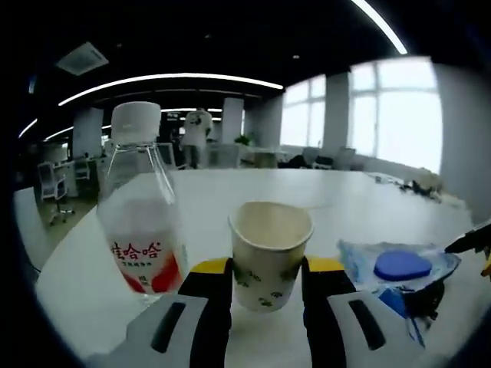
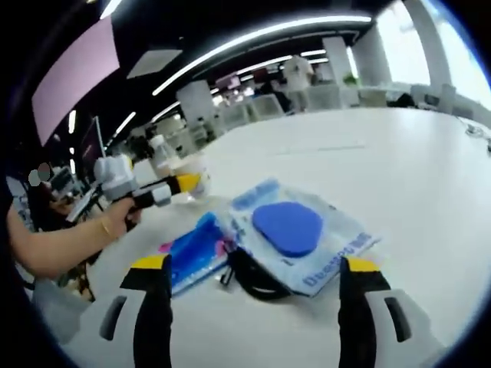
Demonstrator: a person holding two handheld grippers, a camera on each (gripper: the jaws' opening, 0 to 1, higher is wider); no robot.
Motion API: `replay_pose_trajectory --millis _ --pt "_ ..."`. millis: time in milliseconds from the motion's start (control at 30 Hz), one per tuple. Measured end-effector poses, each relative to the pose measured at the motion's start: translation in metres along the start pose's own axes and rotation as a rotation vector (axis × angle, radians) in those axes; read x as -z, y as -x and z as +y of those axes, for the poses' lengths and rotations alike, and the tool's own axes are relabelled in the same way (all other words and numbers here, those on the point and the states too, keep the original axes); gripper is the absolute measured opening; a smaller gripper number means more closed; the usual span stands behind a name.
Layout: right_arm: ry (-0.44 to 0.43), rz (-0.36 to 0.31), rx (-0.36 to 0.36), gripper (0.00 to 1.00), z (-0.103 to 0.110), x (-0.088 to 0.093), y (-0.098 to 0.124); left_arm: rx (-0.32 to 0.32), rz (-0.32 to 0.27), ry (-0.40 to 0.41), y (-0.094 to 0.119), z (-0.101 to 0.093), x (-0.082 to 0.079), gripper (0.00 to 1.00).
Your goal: Arrange the tabletop items into an orderly group along one side of the table until the central work area is clear of visible clutter.
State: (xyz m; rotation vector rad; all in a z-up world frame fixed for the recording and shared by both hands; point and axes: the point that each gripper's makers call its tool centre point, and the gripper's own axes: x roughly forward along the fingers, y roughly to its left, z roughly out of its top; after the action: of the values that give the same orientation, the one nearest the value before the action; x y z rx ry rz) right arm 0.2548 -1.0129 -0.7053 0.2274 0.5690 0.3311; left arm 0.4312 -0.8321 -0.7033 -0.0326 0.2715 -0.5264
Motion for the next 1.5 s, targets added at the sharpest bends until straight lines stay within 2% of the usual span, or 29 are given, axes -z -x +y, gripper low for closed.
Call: replay_pose_trajectory --millis 233,433,633,867,1100,1200,1367,1500 --pt "-0.026 0.000 0.002 0.87 -0.002 0.000 0.000 -0.022 0.013 0.015 -0.009 0.006 0.007 0.33" --pt "-0.028 -0.008 -0.001 0.87 0.000 -0.002 0.000 -0.063 0.053 -0.035 -0.006 0.010 0.019 0.34" --pt "-0.023 -0.009 0.004 0.87 -0.001 -0.003 0.001 -0.081 0.046 -0.037 -0.008 0.013 0.019 0.35" --pt "-0.011 -0.011 0.028 0.87 -0.007 -0.004 0.002 -0.070 0.053 -0.039 -0.006 0.009 0.021 0.36" --pt "0.011 -0.049 0.063 0.87 -0.012 -0.014 0.005 -0.067 0.053 -0.015 0.005 0.006 0.020 0.48" --pt "0.003 -0.063 0.081 0.87 -0.016 -0.016 0.006 -0.041 0.006 0.014 0.009 0.000 0.014 0.53" --pt "-0.010 -0.072 0.103 0.87 -0.021 -0.018 0.008 -0.022 0.031 0.002 0.018 -0.004 0.017 0.59" --pt "-0.031 -0.074 0.128 0.86 -0.027 -0.018 0.009 -0.019 0.052 0.029 0.024 -0.005 0.023 0.69"
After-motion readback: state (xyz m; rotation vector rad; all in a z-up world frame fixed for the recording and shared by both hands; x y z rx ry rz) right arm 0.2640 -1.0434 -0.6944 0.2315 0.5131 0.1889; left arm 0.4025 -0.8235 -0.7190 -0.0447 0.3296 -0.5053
